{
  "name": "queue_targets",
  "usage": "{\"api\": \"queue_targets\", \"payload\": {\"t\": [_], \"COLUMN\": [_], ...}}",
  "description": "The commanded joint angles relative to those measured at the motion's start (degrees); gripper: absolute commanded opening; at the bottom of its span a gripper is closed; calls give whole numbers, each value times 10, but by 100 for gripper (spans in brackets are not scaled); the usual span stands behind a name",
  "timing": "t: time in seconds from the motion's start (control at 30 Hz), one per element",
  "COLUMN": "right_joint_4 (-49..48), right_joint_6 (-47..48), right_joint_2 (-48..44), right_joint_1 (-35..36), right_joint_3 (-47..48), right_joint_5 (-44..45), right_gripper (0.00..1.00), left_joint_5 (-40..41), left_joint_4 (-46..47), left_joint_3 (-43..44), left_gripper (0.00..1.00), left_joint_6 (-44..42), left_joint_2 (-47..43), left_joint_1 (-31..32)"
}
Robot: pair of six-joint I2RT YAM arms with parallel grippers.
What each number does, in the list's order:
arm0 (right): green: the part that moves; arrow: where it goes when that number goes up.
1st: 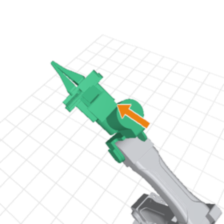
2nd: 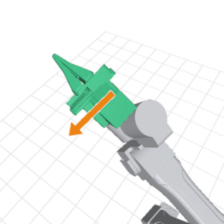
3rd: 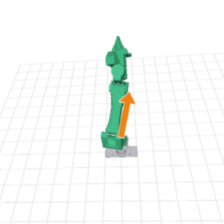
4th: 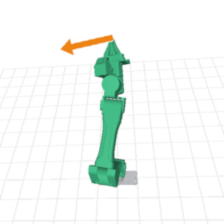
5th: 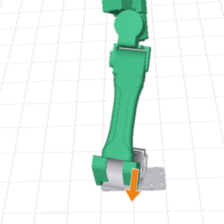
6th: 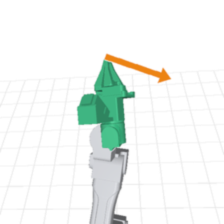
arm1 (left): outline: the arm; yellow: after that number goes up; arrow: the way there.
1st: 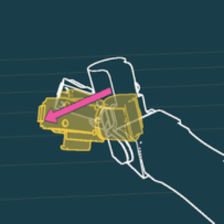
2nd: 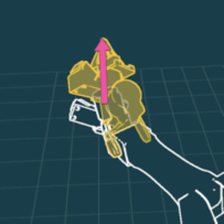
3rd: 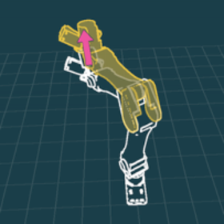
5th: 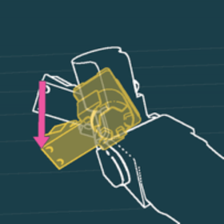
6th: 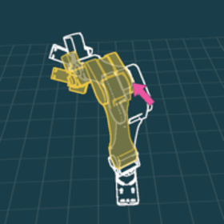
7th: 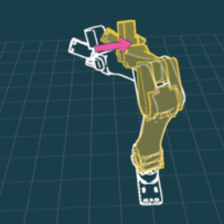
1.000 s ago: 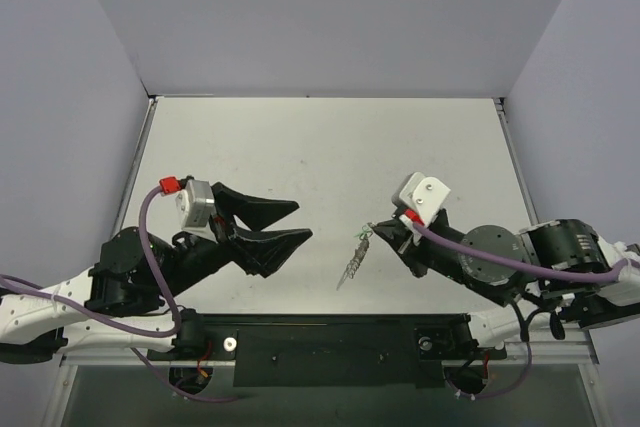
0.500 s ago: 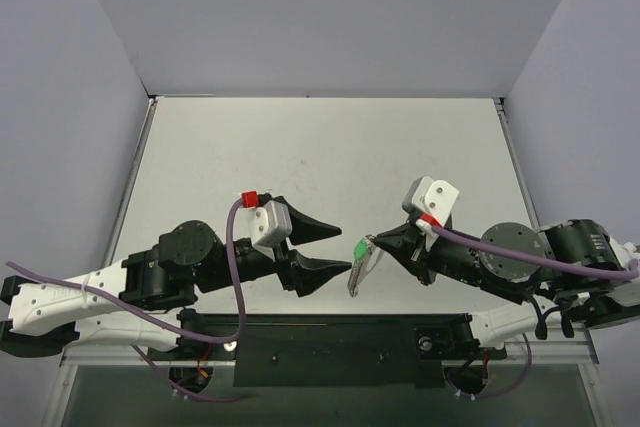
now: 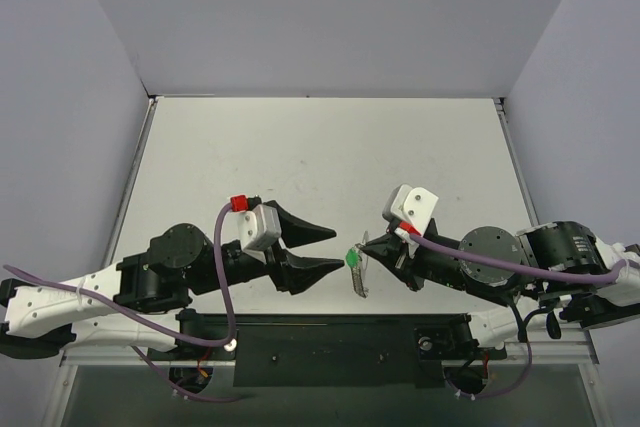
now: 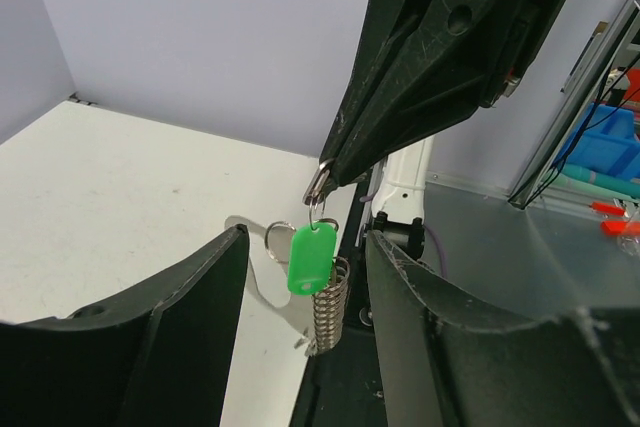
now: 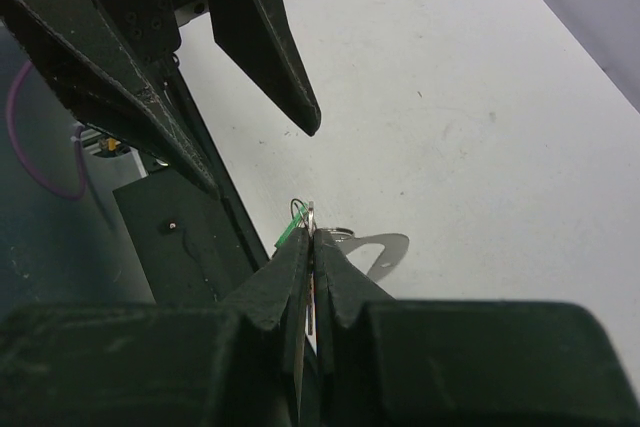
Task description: Remove the keys from the keyring
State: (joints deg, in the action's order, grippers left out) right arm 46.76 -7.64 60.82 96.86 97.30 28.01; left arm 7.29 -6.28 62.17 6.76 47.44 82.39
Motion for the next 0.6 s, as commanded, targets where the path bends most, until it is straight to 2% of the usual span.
{"api": "queue_targets", "payload": {"t": [0.0, 0.57], "right_joint_4": [-16, -17], "right_joint_6": [-8, -8], "right_joint_2": [5, 8], "right_joint_1": [3, 3], "right_joint_3": [21, 25], "right_joint_5": [3, -6], "right_gripper": [0, 0], "left_joint_5": [7, -151], "left_joint_4": [22, 14], "left_joint_3": [-2, 1], "left_gripper": [60, 57], "left_joint_6": [3, 69], "left_joint_2": [-11, 5], "left_joint_1": [-5, -109]}}
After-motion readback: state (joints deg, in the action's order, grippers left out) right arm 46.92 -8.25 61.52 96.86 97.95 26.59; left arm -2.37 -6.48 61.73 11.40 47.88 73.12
